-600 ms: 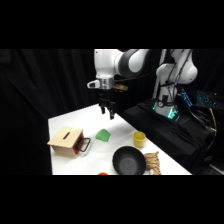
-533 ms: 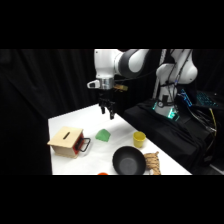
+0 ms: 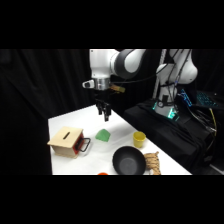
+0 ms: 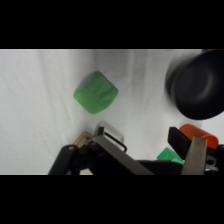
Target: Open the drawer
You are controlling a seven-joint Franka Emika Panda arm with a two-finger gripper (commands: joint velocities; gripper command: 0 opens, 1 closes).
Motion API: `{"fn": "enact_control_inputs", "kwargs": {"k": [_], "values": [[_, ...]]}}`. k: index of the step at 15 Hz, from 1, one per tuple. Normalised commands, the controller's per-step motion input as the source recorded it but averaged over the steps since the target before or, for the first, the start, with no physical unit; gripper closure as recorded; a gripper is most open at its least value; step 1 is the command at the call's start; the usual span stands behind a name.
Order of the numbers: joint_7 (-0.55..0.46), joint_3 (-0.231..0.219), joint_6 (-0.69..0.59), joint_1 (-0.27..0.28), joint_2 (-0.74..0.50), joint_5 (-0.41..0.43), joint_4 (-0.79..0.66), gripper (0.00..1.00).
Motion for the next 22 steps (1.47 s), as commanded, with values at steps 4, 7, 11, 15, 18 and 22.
{"fn": "enact_control_inputs", "kwargs": {"k": [4,7,11,15,18,22], "values": [[0.5,0.009,0.13,0.0,0.31,-0.03,0.35,0.0],[0.38,-0.002,0.25,-0.016,0.27,0.09,0.26,0.0],[0.3,-0.018,0.26,0.01,0.26,0.049,0.19,0.0],[0.27,-0.055,0.3,0.072,0.27,-0.018,0.18,0.0],[0.24,-0.117,0.34,0.1,0.31,-0.043,0.23,0.0],[0.18,-0.137,0.24,0.106,0.25,-0.024,0.2,0.0]]}}
